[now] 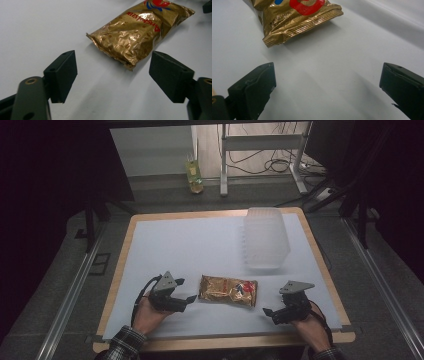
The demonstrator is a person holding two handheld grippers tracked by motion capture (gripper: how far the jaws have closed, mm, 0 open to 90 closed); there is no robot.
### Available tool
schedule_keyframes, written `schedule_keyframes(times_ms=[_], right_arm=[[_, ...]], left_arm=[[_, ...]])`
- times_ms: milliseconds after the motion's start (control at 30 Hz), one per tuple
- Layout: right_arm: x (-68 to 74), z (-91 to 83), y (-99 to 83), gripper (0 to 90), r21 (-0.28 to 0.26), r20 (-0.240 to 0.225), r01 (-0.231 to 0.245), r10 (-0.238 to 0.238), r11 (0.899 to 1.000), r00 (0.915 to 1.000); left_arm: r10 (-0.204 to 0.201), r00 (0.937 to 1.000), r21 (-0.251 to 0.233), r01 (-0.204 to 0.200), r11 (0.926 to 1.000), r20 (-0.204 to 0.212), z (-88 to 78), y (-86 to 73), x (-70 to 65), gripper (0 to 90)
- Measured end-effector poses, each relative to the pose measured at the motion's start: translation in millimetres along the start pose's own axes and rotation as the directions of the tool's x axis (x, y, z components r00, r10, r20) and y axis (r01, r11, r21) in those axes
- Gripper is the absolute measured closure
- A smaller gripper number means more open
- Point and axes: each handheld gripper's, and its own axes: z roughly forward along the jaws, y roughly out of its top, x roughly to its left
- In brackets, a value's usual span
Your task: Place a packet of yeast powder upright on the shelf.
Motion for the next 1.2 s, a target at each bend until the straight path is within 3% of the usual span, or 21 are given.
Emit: schedule_keyframes(times_ms=[267,333,633,800,1067,1200], right_arm=[[-0.5,0.6,-0.1,0.7,0.001,0.004,0.002,-0.002,1.000,1.0000],[-0.1,0.9,0.1,0.7,0.000,0.006,0.002,-0.002,1.000,1.0000],[-0.4,2.2,-0.2,0.7,0.007,0.010,0.005,-0.005,1.000,0.9999],[0.9,4.0,0.1,0.8,0.020,0.020,0.016,-0.017,1.000,0.9997],[1.1,4.4,0.2,0.7,0.018,0.020,0.013,-0.013,1.000,0.9997],[3.4,6.5,1.2,0.8,0.024,0.018,0.023,-0.023,0.999,0.9996]], left_arm=[[-0.008,0.9999,-0.013,0.008,0.9999,0.010,2.8,6.3,-2.1,32.1],[-0.021,0.9994,-0.021,0.022,0.9995,0.029,4.8,9.1,-2.3,37.0],[-0.013,0.9983,-0.036,0.015,0.9993,0.057,20.6,23.3,-3.5,69.3],[0.005,0.9983,-0.017,-0.004,0.9998,0.059,27.7,27.0,-3.6,86.8],[0.013,0.9969,-0.016,-0.012,0.9998,0.077,45.5,36.0,-2.7,89.8],[0.022,0.9984,0.014,-0.023,0.9996,0.053,59.6,37.1,-4.8,89.8]])
